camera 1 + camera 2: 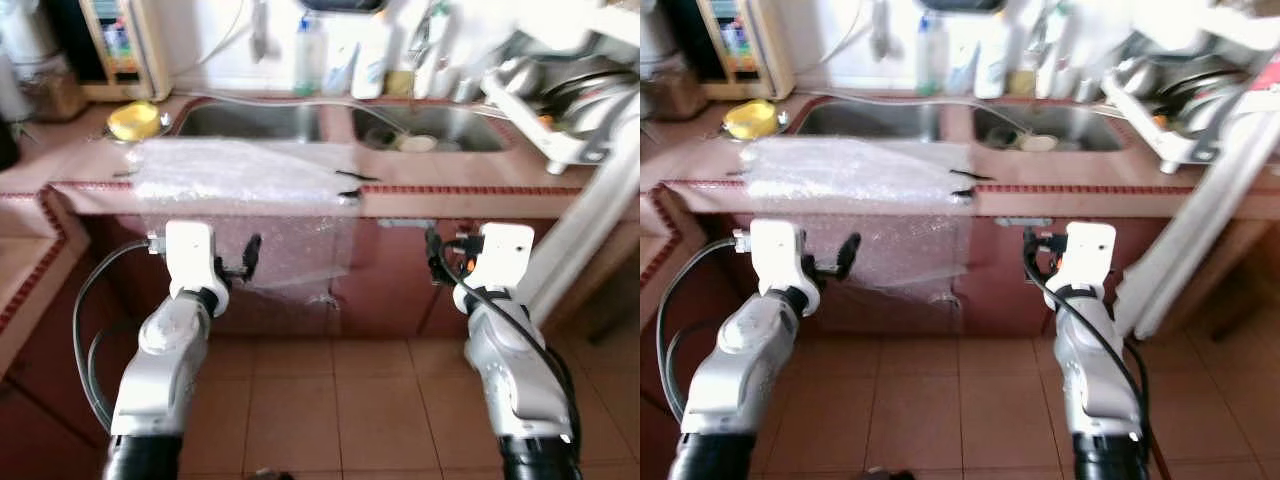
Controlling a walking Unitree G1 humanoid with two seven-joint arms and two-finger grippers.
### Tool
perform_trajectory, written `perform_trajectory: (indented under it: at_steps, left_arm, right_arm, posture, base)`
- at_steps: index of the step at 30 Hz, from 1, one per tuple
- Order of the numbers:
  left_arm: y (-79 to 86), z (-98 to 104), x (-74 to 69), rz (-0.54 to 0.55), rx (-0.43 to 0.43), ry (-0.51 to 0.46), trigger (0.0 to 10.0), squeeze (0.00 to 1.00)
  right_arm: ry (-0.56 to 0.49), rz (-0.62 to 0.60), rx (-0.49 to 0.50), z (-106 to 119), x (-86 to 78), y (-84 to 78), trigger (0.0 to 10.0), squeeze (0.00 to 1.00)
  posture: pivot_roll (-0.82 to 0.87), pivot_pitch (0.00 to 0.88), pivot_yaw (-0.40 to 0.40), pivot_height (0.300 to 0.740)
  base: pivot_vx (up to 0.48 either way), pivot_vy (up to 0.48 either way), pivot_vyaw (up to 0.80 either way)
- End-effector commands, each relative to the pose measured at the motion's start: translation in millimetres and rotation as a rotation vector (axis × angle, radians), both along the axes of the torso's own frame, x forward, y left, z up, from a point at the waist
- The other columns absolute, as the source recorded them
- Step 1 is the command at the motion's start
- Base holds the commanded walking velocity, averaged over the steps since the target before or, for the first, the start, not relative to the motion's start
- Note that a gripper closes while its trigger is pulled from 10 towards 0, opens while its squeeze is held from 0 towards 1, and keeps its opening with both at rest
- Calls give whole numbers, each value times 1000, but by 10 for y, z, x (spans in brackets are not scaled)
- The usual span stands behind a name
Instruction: Kitchen organization
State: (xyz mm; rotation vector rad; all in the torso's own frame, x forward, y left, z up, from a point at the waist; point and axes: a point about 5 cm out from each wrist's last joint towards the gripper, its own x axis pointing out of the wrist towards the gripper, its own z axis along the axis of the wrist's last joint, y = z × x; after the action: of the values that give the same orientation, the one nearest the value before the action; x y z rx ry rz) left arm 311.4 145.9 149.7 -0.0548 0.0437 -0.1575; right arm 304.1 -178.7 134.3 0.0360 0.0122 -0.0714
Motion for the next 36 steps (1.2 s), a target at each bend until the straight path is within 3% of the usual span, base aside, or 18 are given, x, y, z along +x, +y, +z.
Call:
perform_trajectory:
  at_steps: [1, 7, 9, 16, 22, 28, 32, 33, 36]
  left_arm:
    - [64, -52, -30, 30, 7, 34, 10000, 0]
    - [42, -4, -32, 58, -10, 18, 10000, 0]
    - [18, 69, -9, 25, -32, -41, 10000, 0]
    - [28, 66, -24, 31, -4, -20, 10000, 0]
    - [-25, 59, -31, -10, -40, -19, 10000, 0]
    - [80, 61, -55, 34, -42, -37, 10000, 0]
    - [106, 15, -72, 110, -33, -39, 10000, 0]
    - [65, 29, -58, 94, -64, -27, 10000, 0]
    - [7, 33, -57, 65, -77, -25, 10000, 0]
  right_arm:
    - [-20, 27, 0, 67, 52, 70, 10000, 0]
    - [-22, 8, -5, 55, 47, 15, 10000, 0]
    - [-19, -7, 0, 41, 39, 6, 10000, 0]
    - [-13, -12, 9, 20, 45, -11, 10000, 0]
    - [-12, -36, 40, 31, 73, -76, 10000, 0]
    - [-37, 47, 59, 133, 81, 104, 10000, 0]
    - [1, 62, 32, 58, 48, 172, 10000, 0]
    - [-24, 80, 97, 98, 43, 220, 10000, 0]
    - [-49, 96, 143, 125, 26, 259, 10000, 0]
  posture:
    - [-3, 43, 40, 740]
    - [-13, 40, 48, 740]
    - [-18, 44, 44, 740]
    - [-9, 49, 60, 740]
    - [4, 54, 40, 740]
    - [-5, 59, 18, 740]
    - [-11, 58, 7, 740]
    - [-23, 71, 7, 740]
    - [-33, 77, 5, 740]
  base:
    - [0, 480, 0]
    - [0, 439, 0]
    - [0, 0, 0]
    - [0, 0, 0]
    - [0, 0, 0]
    - [0, 0, 0]
    - [0, 0, 0]
    - [0, 0, 0]
    - [0, 0, 0]
